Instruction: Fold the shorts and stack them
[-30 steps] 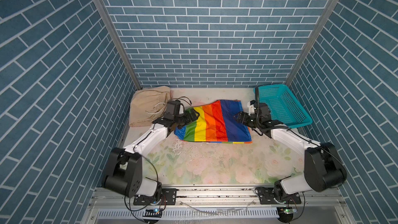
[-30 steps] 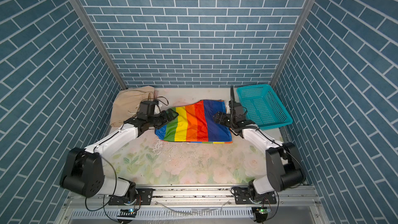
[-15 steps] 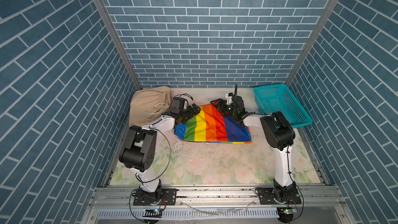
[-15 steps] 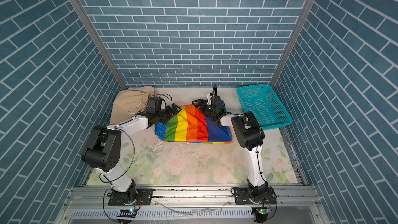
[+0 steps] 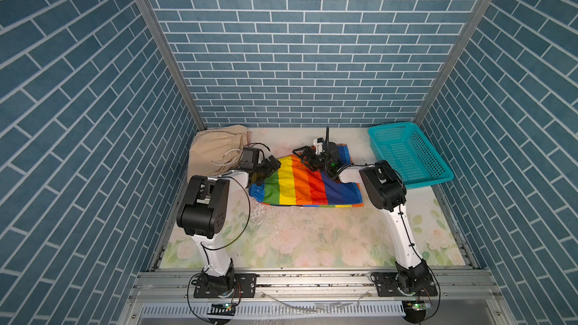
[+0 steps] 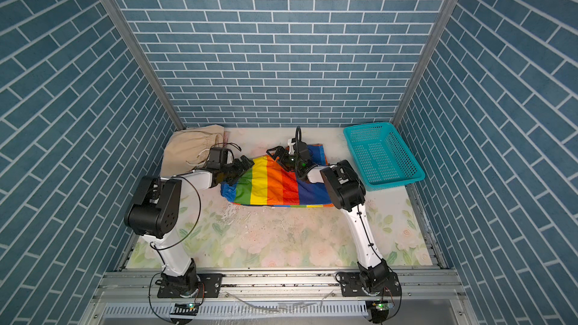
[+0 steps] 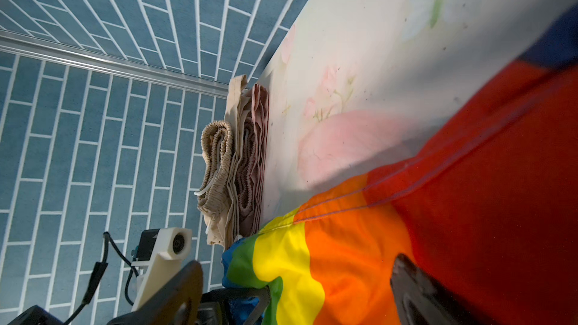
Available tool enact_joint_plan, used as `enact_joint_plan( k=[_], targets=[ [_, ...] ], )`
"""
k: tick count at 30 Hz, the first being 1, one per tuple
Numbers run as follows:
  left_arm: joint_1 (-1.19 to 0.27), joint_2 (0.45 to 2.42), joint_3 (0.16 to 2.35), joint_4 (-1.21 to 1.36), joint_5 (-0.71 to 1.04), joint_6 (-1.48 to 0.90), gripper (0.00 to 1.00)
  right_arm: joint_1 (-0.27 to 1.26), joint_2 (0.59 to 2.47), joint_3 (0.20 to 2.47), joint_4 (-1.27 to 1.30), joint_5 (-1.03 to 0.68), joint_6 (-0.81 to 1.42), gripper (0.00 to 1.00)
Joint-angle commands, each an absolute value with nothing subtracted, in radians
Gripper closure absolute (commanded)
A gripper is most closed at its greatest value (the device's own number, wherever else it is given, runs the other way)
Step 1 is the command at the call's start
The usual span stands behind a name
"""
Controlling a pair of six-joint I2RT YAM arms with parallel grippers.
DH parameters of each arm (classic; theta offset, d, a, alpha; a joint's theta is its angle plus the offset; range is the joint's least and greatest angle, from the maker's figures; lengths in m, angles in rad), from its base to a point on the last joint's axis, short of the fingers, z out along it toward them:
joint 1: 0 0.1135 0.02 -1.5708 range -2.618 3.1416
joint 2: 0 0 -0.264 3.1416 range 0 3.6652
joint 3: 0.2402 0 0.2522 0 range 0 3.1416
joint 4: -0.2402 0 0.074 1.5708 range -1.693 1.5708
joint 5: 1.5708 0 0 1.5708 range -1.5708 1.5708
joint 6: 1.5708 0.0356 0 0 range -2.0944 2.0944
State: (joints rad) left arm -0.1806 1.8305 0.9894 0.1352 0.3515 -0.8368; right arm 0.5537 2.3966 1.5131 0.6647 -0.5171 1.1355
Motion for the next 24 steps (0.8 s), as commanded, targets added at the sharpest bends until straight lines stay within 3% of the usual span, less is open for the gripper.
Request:
enact_joint_plan(
  k=[1,16,24],
  targets=[
    [-0.169,1.862,0.934,0.138,0.349,-0.822,0.0,0.508,2.444,1.527,0.611,-0.529,1.062,0.06],
    [-0.173,1.855,0.836,0.151,0.363,-0.781,0.0,0.252,2.387,1.57,0.367,-0.574,0.857,0.05],
    [-0.181,1.851,0.861,0.151,0.382,-0.791,0.01,0.31,2.128,1.448,0.41,-0.586,0.856,0.04]
  ],
)
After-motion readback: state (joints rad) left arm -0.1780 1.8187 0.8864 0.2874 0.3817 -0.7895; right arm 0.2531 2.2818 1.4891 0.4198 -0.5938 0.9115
